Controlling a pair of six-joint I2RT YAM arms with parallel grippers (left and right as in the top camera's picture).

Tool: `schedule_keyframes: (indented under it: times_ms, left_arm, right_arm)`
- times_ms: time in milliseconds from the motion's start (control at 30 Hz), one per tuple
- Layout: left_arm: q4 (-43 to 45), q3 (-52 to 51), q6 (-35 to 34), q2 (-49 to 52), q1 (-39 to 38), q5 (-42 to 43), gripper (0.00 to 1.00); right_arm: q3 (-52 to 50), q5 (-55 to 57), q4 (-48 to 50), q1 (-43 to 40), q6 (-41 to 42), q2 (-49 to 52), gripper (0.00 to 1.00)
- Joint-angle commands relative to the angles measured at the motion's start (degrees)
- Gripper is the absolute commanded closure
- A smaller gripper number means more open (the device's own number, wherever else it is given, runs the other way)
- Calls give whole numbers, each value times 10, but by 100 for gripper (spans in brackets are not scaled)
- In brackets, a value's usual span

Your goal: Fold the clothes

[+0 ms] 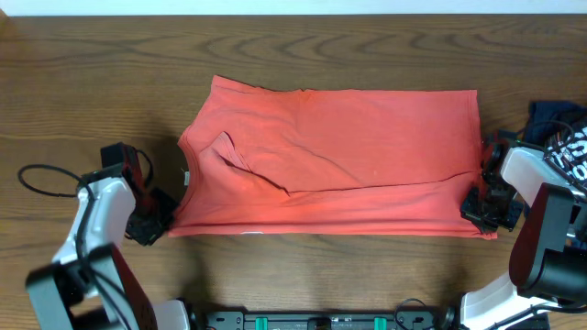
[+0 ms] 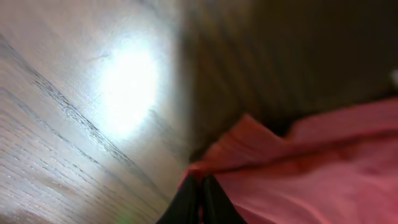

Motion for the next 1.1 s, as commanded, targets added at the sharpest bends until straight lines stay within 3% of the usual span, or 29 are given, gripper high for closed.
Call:
schedule_keyframes:
  times_ms: [0,67,167,267,333,367,433,633,1067]
  left_arm:
    - [1,-2,26,-59,6,9,94]
    - [3,-2,38,-92,6,10,93]
    - [11,0,56,-144,5,11,83]
    - [18,4,57,-194,5,12,58]
    - [28,8,57,-221,5,25,48]
    - [38,9,57,-234,5,40,44]
    - [61,10,57,-252,5,72,38]
    - [124,33,61,-253,-7,169,36]
    - [125,85,70,-206,-70,136,37]
  right_arm:
    - [-12,-23,4,-10,13,-9,99]
    - [-5,-36,2,-10,12,-33,99]
    - [15,-62,0,-10,4,-85,99]
    - [39,-84,-2,-10,5,-141,96]
    - [54,-102,0,-10,4,-174,78]
    - [61,-113,5,-10,5,-192,59]
    - [68,-136,19,-10,2,-222,48]
    - [69,-196,76,-10,-56,-273,51]
    - [68,-182,22,-10,-56,-273,55]
